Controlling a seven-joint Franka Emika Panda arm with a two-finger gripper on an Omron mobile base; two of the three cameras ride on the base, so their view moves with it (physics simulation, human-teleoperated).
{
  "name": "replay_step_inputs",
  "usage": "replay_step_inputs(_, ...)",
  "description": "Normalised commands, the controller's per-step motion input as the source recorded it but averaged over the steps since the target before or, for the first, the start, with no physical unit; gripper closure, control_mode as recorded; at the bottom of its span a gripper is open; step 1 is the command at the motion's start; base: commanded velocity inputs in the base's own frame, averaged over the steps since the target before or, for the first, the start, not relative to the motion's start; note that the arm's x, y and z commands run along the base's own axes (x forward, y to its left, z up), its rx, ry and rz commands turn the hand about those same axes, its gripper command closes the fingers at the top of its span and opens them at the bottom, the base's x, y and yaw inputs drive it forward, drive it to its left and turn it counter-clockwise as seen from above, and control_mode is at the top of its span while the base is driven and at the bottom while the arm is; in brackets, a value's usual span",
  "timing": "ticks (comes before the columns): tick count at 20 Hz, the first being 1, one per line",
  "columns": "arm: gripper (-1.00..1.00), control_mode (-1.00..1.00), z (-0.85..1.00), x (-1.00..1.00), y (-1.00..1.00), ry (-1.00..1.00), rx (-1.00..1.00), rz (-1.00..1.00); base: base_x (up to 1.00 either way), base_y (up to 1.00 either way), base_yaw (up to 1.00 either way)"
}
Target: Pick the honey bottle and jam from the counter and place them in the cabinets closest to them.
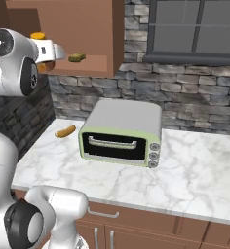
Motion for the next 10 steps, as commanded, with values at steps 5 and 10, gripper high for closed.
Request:
replay_step_inputs(5,1.0,-1.0,-0.01,0.29,0.0,0.0,-0.03,0.01,0.0,0.0,0.0)
replay_step_inputs(10,1.0,-1.0,0.0,0.37,0.04,0.0,-0.02,0.0,0.0,0.0,0.0)
